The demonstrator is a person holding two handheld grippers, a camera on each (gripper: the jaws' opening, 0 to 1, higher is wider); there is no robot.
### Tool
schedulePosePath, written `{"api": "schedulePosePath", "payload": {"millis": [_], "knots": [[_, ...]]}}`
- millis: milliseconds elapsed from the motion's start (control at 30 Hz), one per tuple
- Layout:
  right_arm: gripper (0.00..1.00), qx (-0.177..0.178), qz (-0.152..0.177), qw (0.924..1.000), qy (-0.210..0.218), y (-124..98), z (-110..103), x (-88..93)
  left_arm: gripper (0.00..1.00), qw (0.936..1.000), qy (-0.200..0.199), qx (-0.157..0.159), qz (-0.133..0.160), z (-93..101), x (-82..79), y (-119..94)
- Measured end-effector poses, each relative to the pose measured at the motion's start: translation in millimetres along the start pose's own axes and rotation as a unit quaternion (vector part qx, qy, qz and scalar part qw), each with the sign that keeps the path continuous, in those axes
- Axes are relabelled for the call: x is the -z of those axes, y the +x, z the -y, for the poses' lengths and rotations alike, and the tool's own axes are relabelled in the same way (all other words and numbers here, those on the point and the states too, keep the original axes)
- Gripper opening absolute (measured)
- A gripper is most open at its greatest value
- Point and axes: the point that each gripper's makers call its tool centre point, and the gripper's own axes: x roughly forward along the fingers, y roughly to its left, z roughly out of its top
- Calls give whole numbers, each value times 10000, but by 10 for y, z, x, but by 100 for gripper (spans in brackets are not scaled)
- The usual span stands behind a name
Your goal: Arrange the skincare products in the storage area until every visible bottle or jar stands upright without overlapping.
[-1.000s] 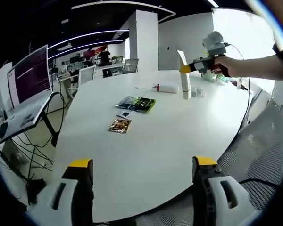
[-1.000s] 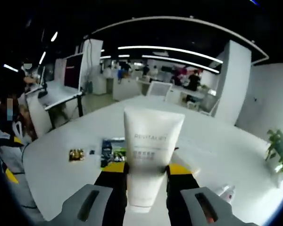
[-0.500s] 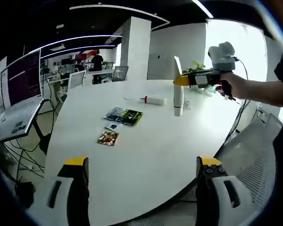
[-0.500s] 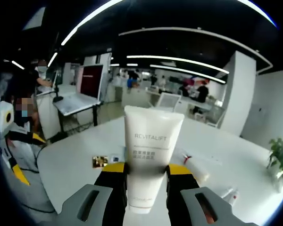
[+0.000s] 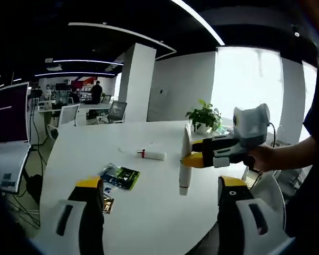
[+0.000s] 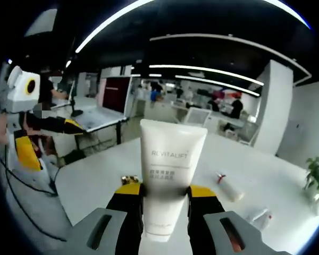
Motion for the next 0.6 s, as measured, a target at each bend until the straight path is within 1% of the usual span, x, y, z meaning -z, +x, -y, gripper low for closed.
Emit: {"api": "schedulePosePath", "payload": {"millis": [67, 100, 233, 400, 500, 600], "knots": [[23, 1, 33, 10000, -14, -22, -48, -13, 80, 9999, -19, 113, 50, 58, -40, 72], [23, 5, 42, 10000, -41, -29, -66, -19, 79, 9997, -33, 239, 80, 114, -63, 127], [23, -13, 97, 9999, -141, -65, -158, -48, 71, 9985, -189, 505, 133, 240, -94, 306], [24, -65, 176, 9996, -225, -116, -250, -120, 61, 9981, -165, 587, 19, 325, -53, 464], [24, -172, 251, 9990, -337, -155, -309, -169, 58, 9977, -215, 640, 9, 389, -60, 528], [24, -303, 259, 9978, -524, -166, -342, -176, 52, 9975, -249, 663, 15, 436, -77, 591]]}}
